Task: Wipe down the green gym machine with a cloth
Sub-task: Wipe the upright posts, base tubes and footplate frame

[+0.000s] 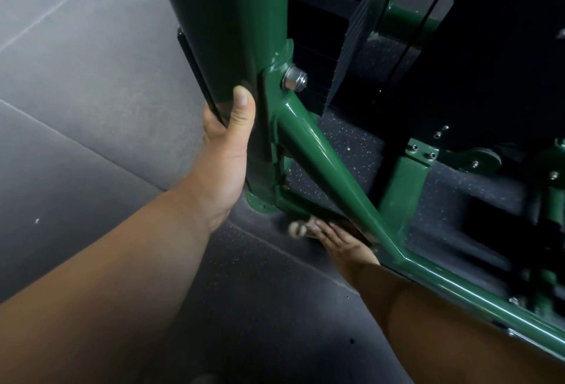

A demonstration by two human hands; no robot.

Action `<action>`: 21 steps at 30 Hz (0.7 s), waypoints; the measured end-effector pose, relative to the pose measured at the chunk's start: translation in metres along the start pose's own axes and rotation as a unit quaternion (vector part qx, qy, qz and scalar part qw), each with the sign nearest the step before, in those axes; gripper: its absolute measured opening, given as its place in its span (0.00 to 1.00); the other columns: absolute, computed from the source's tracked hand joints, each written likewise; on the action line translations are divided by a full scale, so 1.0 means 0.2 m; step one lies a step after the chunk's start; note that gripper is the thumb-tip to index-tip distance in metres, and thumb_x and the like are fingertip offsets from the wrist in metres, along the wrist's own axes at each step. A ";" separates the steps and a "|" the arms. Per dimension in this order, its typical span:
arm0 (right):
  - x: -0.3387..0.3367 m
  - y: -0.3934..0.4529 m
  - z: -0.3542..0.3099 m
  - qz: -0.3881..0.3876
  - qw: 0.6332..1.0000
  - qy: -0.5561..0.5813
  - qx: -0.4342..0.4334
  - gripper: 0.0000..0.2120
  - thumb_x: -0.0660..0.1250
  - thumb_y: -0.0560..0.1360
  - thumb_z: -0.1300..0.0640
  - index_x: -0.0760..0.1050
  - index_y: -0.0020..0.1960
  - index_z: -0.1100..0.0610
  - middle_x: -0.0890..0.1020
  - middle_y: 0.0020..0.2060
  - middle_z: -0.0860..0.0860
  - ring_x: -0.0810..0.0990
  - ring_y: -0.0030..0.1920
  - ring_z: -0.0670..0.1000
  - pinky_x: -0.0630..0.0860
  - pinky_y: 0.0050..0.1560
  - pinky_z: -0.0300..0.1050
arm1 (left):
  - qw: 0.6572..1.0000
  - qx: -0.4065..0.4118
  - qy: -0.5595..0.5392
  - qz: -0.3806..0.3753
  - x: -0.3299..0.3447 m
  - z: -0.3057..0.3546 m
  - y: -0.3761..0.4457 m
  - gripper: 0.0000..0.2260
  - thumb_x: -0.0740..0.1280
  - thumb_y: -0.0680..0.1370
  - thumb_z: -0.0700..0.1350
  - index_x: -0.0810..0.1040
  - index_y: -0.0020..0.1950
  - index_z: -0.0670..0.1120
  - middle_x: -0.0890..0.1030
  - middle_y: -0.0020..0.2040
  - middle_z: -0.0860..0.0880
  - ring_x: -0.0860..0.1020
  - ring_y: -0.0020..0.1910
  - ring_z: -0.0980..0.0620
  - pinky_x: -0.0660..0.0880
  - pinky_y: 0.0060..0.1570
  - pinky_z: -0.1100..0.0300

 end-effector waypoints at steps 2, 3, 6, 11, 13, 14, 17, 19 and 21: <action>-0.14 0.16 -0.01 0.016 0.999 -0.033 -0.022 0.30 0.46 0.86 0.56 0.38 0.76 0.75 0.36 0.79 0.67 0.37 0.81 0.67 0.39 0.79 0.62 | 1.000 0.006 -0.004 0.007 0.01 0.00 -0.01 0.56 0.63 0.59 0.87 0.55 0.83 0.65 0.65 0.81 0.61 0.64 0.80 0.58 0.57 0.81 0.43; -0.23 0.23 -0.03 0.035 0.995 -0.077 -0.047 0.30 0.47 0.86 0.55 0.40 0.74 0.77 0.41 0.80 0.68 0.42 0.82 0.68 0.44 0.81 0.62 | 1.000 0.014 -0.011 0.010 0.02 0.00 0.00 0.56 0.63 0.60 0.87 0.55 0.83 0.65 0.66 0.80 0.61 0.65 0.79 0.58 0.58 0.81 0.44; -0.38 0.47 -0.09 0.064 0.976 -0.192 -0.075 0.28 0.51 0.87 0.54 0.52 0.82 0.67 0.53 0.82 0.65 0.51 0.82 0.68 0.55 0.78 0.67 | 1.000 0.018 -0.013 0.017 0.02 0.00 0.00 0.58 0.64 0.58 0.87 0.56 0.83 0.64 0.67 0.80 0.61 0.66 0.78 0.59 0.58 0.81 0.46; -0.32 0.63 -0.01 0.071 0.980 -0.182 -0.038 0.29 0.53 0.85 0.55 0.52 0.85 0.53 0.54 0.84 0.51 0.54 0.83 0.54 0.67 0.75 0.48 | 1.000 0.013 -0.004 -0.007 0.00 0.01 0.00 0.56 0.65 0.58 0.86 0.59 0.82 0.63 0.70 0.78 0.60 0.68 0.77 0.58 0.61 0.80 0.45; -0.24 0.54 -0.01 0.097 0.954 -0.274 -0.068 0.30 0.53 0.87 0.48 0.50 0.84 0.57 0.56 0.84 0.50 0.55 0.83 0.52 0.62 0.78 0.50 | 1.000 0.001 0.007 -0.006 -0.01 0.00 0.01 0.55 0.63 0.58 0.87 0.58 0.81 0.65 0.68 0.80 0.60 0.66 0.79 0.57 0.59 0.80 0.44; -0.21 0.47 -0.03 0.138 0.916 -0.362 -0.102 0.30 0.51 0.87 0.48 0.49 0.85 0.58 0.56 0.84 0.52 0.53 0.83 0.54 0.58 0.79 0.52 | 1.000 -0.006 0.012 -0.001 -0.01 0.00 0.01 0.56 0.62 0.57 0.88 0.57 0.82 0.66 0.65 0.81 0.60 0.64 0.80 0.57 0.57 0.80 0.42; -0.01 0.23 0.00 0.113 0.913 -0.363 -0.151 0.31 0.51 0.87 0.50 0.46 0.84 0.63 0.51 0.84 0.61 0.46 0.83 0.61 0.52 0.81 0.57 | 1.000 -0.021 0.009 0.001 -0.01 -0.02 0.01 0.58 0.61 0.56 0.88 0.52 0.83 0.67 0.60 0.83 0.62 0.59 0.82 0.58 0.53 0.81 0.40; 0.10 0.06 0.03 0.043 0.957 -0.263 -0.117 0.32 0.53 0.87 0.53 0.45 0.83 0.67 0.47 0.83 0.64 0.43 0.82 0.64 0.51 0.80 0.61 | 1.000 -0.008 0.006 -0.004 0.00 -0.02 0.02 0.57 0.61 0.57 0.88 0.52 0.82 0.68 0.60 0.83 0.62 0.58 0.82 0.58 0.53 0.81 0.40; 0.21 -0.10 0.04 -0.002 0.946 -0.291 -0.143 0.33 0.55 0.86 0.55 0.45 0.83 0.68 0.46 0.83 0.65 0.40 0.81 0.68 0.48 0.79 0.65 | 1.000 -0.003 0.006 -0.002 0.01 -0.01 0.01 0.58 0.60 0.57 0.88 0.50 0.83 0.67 0.58 0.83 0.63 0.56 0.82 0.58 0.51 0.82 0.40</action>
Point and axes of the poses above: each hand's wrist, its own y-axis towards the middle knuckle, its own x-axis out of the palm, z = x × y, the point moved 3 cm from there along y, towards the middle knuckle
